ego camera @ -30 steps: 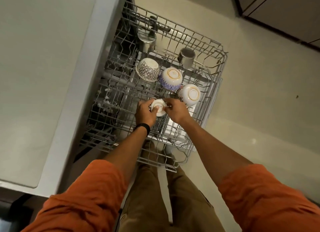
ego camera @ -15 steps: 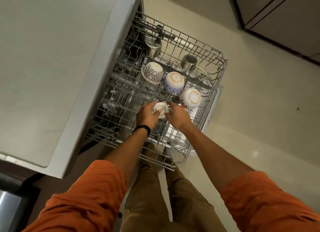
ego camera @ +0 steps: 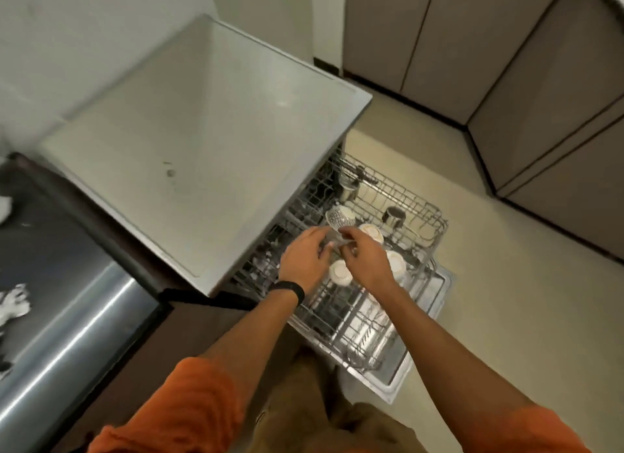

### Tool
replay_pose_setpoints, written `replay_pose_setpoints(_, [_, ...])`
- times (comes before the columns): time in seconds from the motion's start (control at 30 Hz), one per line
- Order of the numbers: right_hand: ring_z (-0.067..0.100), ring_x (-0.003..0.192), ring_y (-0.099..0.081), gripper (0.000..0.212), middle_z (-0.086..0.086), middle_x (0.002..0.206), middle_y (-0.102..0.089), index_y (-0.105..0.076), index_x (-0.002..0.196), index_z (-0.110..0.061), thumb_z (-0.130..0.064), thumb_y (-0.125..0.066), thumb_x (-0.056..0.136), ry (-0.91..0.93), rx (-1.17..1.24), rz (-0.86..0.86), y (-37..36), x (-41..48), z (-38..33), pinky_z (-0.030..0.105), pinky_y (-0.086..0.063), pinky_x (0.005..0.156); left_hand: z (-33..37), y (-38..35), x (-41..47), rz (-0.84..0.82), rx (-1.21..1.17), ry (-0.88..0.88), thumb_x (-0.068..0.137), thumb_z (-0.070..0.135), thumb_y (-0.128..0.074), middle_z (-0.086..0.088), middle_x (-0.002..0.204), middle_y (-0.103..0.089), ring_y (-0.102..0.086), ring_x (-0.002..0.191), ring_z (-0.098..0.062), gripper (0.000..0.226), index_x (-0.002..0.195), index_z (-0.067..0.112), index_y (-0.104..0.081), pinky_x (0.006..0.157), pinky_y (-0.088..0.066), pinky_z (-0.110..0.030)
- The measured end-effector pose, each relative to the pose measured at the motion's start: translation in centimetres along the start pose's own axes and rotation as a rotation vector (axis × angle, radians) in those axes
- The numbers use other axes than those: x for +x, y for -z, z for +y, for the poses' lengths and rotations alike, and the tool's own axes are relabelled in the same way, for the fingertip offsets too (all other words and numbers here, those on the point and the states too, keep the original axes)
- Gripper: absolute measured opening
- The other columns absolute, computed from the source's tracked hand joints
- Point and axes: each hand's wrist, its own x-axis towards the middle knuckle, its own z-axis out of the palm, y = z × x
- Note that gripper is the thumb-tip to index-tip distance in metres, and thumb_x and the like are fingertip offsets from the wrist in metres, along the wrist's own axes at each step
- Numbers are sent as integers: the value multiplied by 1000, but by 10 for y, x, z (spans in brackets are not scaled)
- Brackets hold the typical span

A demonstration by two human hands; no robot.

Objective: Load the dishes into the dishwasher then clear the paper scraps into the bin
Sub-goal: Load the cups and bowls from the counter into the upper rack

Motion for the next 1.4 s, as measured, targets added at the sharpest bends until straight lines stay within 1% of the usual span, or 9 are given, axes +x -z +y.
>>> replay_pose_setpoints(0.13, [17,119,-61,37,-1,131,-66,-57,139,-20,-21,-58,102,171,-4,16,7,0,-44,33,-49,101,-1,49,-14,166,53,-41,105,33,-50,-2,152,-51,-44,139,-22,45,149,23,-50,116,-37,-38])
replay_pose_setpoints(0.3, [14,117,-61,35,-2,131,-66,-59,138,-21,-24,-56,103,368,35,-13,-3,6,-109,31,-50,101,-28,111,-35,369,82,-2,105,34,-51,-4,151,-52,-45,139,-23,45,147,20,-52,114,-36,-35])
replay_pose_setpoints(0.5, [11,113,-61,34,-9,132,-64,-59,137,-23,-27,-56,103,538,29,-101,-58,7,-193,37,-49,102,-89,178,-77,541,118,118,106,34,-50,-4,149,-54,-48,138,-22,43,146,20,-54,114,-38,-36])
replay_pose_setpoints(0.63, [8,112,-62,33,-13,132,-64,-59,135,-25,-30,-57,103,621,-7,-154,-110,3,-245,35,-50,101,-138,216,-104,625,105,213,104,33,-53,-5,149,-54,-49,137,-24,42,145,21,-55,111,-40,-37])
replay_pose_setpoints(0.73, [7,113,-61,34,-13,132,-64,-59,136,-25,-30,-58,103,658,-30,-201,-149,2,-284,31,-50,101,-177,246,-122,659,93,253,103,29,-55,-5,147,-55,-52,133,-27,41,143,21,-56,108,-46,-42])
replay_pose_setpoints(0.8, [8,113,-62,34,-11,131,-65,-60,136,-24,-29,-59,102,675,-40,-235,-177,2,-311,30,-51,100,-206,267,-131,686,100,275,102,26,-57,-6,145,-57,-53,130,-27,40,141,19,-58,106,-44,-40])
replay_pose_setpoints(1.03, [7,117,-61,37,-10,130,-65,-58,136,-31,-36,-61,100,676,-64,-292,-268,12,-386,32,-52,103,-318,347,-127,734,122,386,98,31,-62,-6,138,-58,-56,121,-29,44,139,16,-57,100,-48,-43])
replay_pose_setpoints(1.2, [5,118,-60,39,-9,130,-65,-58,139,-29,-33,-62,100,647,-76,-303,-305,19,-420,20,-47,100,-375,392,-106,716,97,447,92,28,-68,-11,133,-59,-57,117,-34,46,135,14,-59,95,-49,-47])
replay_pose_setpoints(1.4, [1,116,-58,41,-11,132,-63,-57,140,-29,-32,-61,100,610,-70,-309,-320,30,-433,9,-39,92,-419,421,-76,645,123,470,91,36,-68,-14,138,-56,-56,119,-36,53,139,16,-55,94,-50,-48])
